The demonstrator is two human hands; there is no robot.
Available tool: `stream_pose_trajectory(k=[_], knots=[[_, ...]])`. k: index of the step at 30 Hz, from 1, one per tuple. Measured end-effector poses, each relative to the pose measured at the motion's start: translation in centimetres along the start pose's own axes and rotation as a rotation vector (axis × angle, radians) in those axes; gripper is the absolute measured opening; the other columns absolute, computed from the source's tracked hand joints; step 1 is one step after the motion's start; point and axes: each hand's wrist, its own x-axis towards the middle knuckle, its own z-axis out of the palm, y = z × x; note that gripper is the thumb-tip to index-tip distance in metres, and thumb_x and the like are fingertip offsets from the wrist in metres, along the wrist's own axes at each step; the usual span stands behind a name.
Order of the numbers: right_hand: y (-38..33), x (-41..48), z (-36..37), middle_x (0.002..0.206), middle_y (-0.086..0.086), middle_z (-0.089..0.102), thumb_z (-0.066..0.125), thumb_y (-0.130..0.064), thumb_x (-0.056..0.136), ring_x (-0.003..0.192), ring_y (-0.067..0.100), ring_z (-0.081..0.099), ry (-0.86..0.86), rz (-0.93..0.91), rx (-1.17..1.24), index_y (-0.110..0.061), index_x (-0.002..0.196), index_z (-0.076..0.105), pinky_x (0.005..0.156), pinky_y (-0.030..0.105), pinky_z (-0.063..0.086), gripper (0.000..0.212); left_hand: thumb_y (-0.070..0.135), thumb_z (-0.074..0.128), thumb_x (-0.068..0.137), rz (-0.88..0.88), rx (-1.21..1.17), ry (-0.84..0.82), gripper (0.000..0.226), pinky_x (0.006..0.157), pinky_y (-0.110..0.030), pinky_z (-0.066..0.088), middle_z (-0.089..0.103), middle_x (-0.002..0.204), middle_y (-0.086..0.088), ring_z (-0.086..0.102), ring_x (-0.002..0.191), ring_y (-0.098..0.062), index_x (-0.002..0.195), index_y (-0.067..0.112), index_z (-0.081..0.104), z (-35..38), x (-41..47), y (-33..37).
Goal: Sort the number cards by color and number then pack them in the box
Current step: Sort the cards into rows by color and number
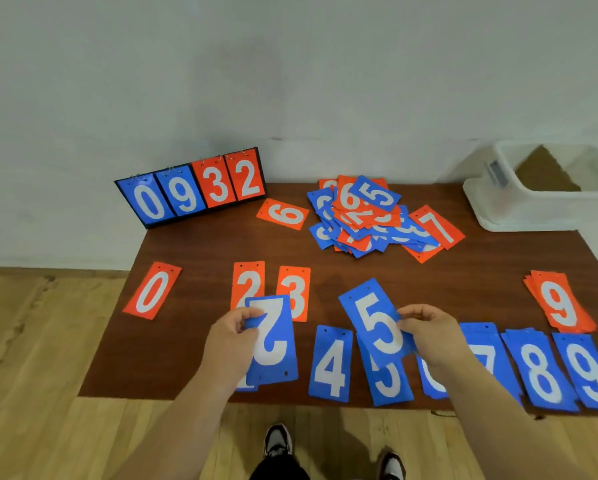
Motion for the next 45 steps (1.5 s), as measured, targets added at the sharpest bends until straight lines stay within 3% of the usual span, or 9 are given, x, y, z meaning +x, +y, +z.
stream_pose_trajectory(k=[3,10,17,21,26,31,37,42,45], knots=[[1.7,-0.1,0.7,0.095,0.006,0.074,0.068,-0.004,0.092,0.092,0.041,0.070,0.088,0.054,-0.031,-0.019,0.093,0.073,0.077,0.061,0.058,0.015,0.014,0.063,0.100,-0.019,0.069,-0.056,0.019,0.060,-0.035,0.062,0.068,0.116,-0.003,0.075,0.090,-0.020,0.111,0.028,0.067,-1.2,1.1,-0.9],[7.1,-0.7,0.9,0.091,0.007,0.067,0.062,-0.005,0.095,0.066,0.024,0.053,0.201,0.201,-0.123,-0.016,0.102,0.069,0.057,0.041,0.048,0.014,0.010,0.055,0.103,0.019,0.218,-0.216,0.028,0.076,-0.059,0.061,0.068,0.109,0.003,0.075,0.087,-0.025,0.113,0.033,0.067,0.1,2.0,0.3],[6.4,-1.8,1.2,0.085,-0.003,0.065,0.065,-0.018,0.094,0.060,0.020,0.059,0.179,0.104,-0.264,-0.021,0.109,0.062,0.050,0.029,0.044,0.015,0.009,0.056,0.102,0.132,0.323,-0.264,0.030,0.051,-0.021,0.046,0.066,0.109,0.000,0.066,0.075,-0.016,0.118,0.033,0.064,3.1,1.2,0.7],[3.7,-3.2,1.4,0.087,-0.004,0.064,0.074,-0.034,0.090,0.070,0.016,0.061,-0.153,-0.036,-0.101,-0.022,0.092,0.064,0.067,0.038,0.055,0.016,0.010,0.063,0.098,0.170,0.338,-0.250,0.033,0.049,-0.024,0.046,0.059,0.091,0.001,0.055,0.065,-0.012,0.118,0.037,0.063,6.0,-0.1,1.0],[2.1,-4.0,0.5,0.104,-0.002,0.070,0.074,-0.014,0.091,0.085,0.015,0.071,-0.477,-0.043,0.016,-0.020,0.101,0.063,0.072,0.030,0.060,0.016,0.009,0.067,0.095,0.176,0.176,-0.178,0.035,0.071,-0.049,0.059,0.061,0.094,0.006,0.062,0.074,-0.021,0.112,0.039,0.061,10.4,-3.0,1.7],[1.1,-1.9,-2.6,0.089,0.008,0.071,0.070,-0.007,0.090,0.067,0.025,0.060,-0.439,-0.173,-0.137,-0.027,0.096,0.067,0.064,0.038,0.054,0.021,0.018,0.073,0.093,0.198,0.187,-0.123,0.035,0.057,-0.019,0.051,0.061,0.106,0.009,0.062,0.078,-0.006,0.113,0.042,0.059,11.8,-5.1,2.0],[-1.7,-1.2,-3.7,0.084,-0.001,0.063,0.065,-0.002,0.086,0.062,0.013,0.048,-0.832,-0.272,-0.394,-0.026,0.099,0.072,0.058,0.024,0.043,0.028,0.016,0.072,0.093,0.200,0.246,-0.226,0.021,0.070,-0.010,0.048,0.064,0.116,0.015,0.061,0.105,-0.003,0.105,0.033,0.069,9.4,-6.6,1.3],[-2.7,-1.2,0.3,0.088,-0.007,0.070,0.075,-0.009,0.088,0.067,0.021,0.061,-0.444,-0.402,-0.243,-0.024,0.092,0.073,0.060,0.031,0.051,0.016,0.014,0.079,0.086,0.121,0.252,-0.301,0.021,0.071,-0.021,0.052,0.066,0.090,0.006,0.063,0.085,-0.010,0.091,0.033,0.074,7.2,-7.4,-1.0],[-2.1,-2.3,4.1,0.083,-0.006,0.071,0.074,-0.012,0.089,0.066,0.011,0.061,-0.448,-0.418,-0.262,-0.025,0.088,0.072,0.060,0.026,0.051,0.013,0.015,0.079,0.086,0.129,0.265,-0.300,0.028,0.073,-0.023,0.052,0.062,0.088,-0.002,0.059,0.080,-0.011,0.096,0.040,0.073,5.9,-7.2,-2.6]])
